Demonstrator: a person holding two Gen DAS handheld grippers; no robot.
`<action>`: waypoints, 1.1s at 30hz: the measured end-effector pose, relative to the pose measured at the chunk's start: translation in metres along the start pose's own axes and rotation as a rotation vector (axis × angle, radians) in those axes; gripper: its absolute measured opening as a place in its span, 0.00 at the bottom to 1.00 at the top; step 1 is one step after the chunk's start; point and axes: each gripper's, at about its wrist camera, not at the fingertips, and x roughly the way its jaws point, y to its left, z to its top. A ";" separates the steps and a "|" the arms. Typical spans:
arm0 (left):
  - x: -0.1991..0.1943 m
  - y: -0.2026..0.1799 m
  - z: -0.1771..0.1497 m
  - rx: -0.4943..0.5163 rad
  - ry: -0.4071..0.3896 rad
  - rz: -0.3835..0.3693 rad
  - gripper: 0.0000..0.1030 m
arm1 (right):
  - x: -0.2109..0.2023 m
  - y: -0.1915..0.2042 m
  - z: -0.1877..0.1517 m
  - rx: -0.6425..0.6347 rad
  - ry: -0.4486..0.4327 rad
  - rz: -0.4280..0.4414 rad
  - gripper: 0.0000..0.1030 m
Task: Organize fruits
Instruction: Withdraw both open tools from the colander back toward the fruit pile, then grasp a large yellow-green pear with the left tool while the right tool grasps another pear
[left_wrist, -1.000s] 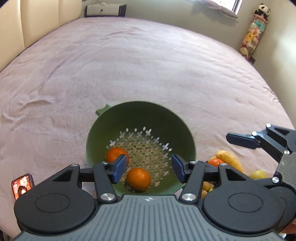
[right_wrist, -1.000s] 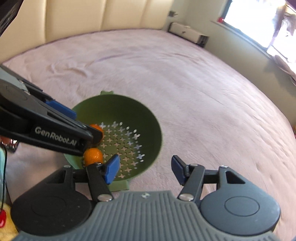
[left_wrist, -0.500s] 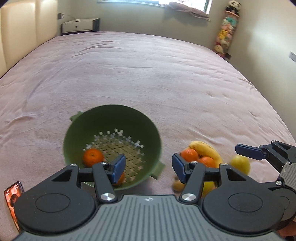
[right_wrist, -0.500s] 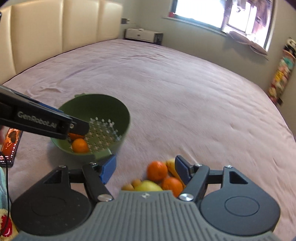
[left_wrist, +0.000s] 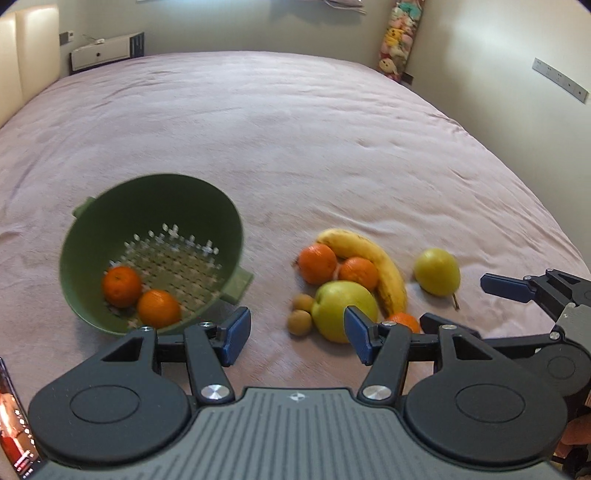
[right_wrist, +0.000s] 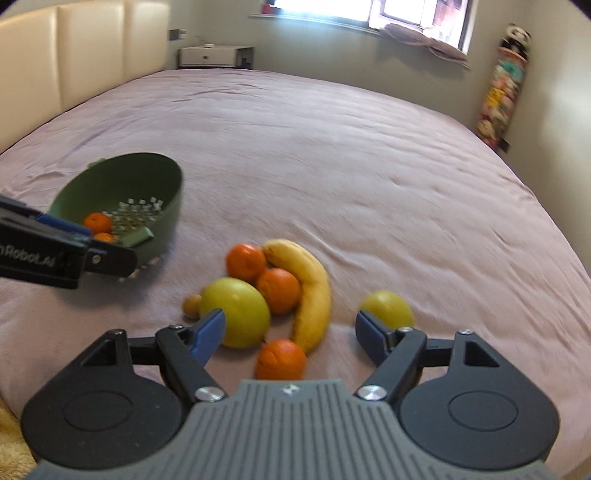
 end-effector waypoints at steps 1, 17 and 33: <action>0.002 -0.001 -0.002 0.000 0.005 -0.004 0.67 | 0.001 -0.003 -0.003 0.011 0.004 -0.010 0.73; 0.028 -0.014 -0.025 0.056 0.086 -0.075 0.66 | 0.018 -0.015 -0.025 0.040 0.091 0.011 0.72; 0.075 -0.011 -0.007 -0.264 0.097 -0.141 0.66 | 0.052 -0.054 -0.012 0.135 0.082 -0.076 0.71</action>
